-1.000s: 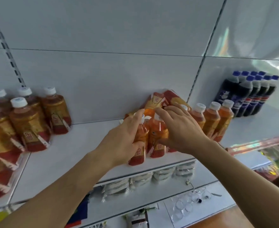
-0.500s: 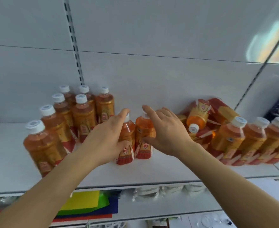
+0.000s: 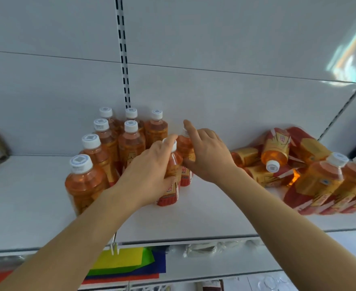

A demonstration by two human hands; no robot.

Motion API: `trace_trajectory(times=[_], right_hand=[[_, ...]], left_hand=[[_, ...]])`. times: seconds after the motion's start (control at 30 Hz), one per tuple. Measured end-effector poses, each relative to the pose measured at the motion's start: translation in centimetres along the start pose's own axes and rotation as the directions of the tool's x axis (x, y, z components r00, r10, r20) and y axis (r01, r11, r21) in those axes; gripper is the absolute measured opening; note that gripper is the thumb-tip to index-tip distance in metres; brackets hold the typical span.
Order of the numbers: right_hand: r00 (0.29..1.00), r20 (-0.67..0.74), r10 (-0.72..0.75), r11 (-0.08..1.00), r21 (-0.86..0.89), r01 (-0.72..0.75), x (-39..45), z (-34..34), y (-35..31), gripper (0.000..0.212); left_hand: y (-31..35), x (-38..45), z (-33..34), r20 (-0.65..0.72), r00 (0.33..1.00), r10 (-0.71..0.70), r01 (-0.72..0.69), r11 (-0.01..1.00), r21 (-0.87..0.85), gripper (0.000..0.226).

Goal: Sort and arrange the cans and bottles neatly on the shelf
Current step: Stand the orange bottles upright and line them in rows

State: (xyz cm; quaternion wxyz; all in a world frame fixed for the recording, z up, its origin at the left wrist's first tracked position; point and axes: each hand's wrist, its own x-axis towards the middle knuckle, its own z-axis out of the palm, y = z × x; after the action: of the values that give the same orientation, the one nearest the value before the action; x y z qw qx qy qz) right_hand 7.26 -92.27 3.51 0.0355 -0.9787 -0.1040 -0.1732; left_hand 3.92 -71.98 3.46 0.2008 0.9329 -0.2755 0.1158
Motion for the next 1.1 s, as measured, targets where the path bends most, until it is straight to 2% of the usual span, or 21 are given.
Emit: trace_trajectory(times=[0.13, 0.27, 0.37, 0.53, 0.7, 0.8, 0.93, 1.0, 1.1], right_hand=[[0.999, -0.021, -0.043, 0.995, -0.096, 0.04, -1.6, -1.1, 1.0, 0.106], [0.999, -0.041, 0.003, 0.989, -0.149, -0.009, -4.5, -3.0, 4.1, 0.094], [0.996, -0.074, 0.051, 0.984, -0.166, -0.063, -7.0, -5.1, 7.3, 0.086], [0.984, -0.095, 0.15, 0.973, -0.165, -0.164, -11.3, -9.4, 14.8, 0.08], [0.966, -0.111, 0.233, 0.965, -0.098, -0.244, -15.9, -12.9, 23.5, 0.069], [0.978, -0.041, 0.205, 0.966, -0.155, -0.209, -17.7, -14.1, 28.7, 0.074], [0.981, 0.169, 0.097, 0.944, -0.327, -0.036, -18.2, -13.3, 32.7, 0.102], [0.982, 0.183, 0.052, 0.932, -0.363, 0.018, -18.2, -12.2, 33.2, 0.114], [0.989, 0.148, 0.007, 0.944, -0.328, 0.042, -18.2, -11.0, 33.4, 0.116]], left_hand=[[0.5, 0.6, 0.1, -0.08, 0.997, 0.013, -0.01, 0.999, 0.034, 0.1], [3.3, 1.8, 0.1, -0.2, 0.975, 0.097, -0.057, 0.979, 0.195, 0.089], [6.0, 3.1, 1.2, -0.208, 0.963, 0.171, -0.127, 0.969, 0.212, 0.082], [12.9, 5.8, 4.7, -0.148, 0.959, 0.24, -0.223, 0.967, 0.124, 0.081], [20.7, 8.4, 8.7, -0.107, 0.972, 0.211, -0.215, 0.976, -0.031, 0.087], [24.6, 9.8, 11.0, -0.07, 0.978, 0.198, -0.206, 0.968, -0.142, 0.088], [28.6, 10.6, 13.5, 0.01, 0.987, 0.158, -0.155, 0.979, -0.135, 0.097], [29.8, 10.9, 14.5, 0.012, 0.99, 0.139, -0.138, 0.987, -0.082, 0.099], [30.3, 11.3, 15.6, -0.035, 0.993, 0.112, -0.114, 0.992, -0.06, 0.097]])
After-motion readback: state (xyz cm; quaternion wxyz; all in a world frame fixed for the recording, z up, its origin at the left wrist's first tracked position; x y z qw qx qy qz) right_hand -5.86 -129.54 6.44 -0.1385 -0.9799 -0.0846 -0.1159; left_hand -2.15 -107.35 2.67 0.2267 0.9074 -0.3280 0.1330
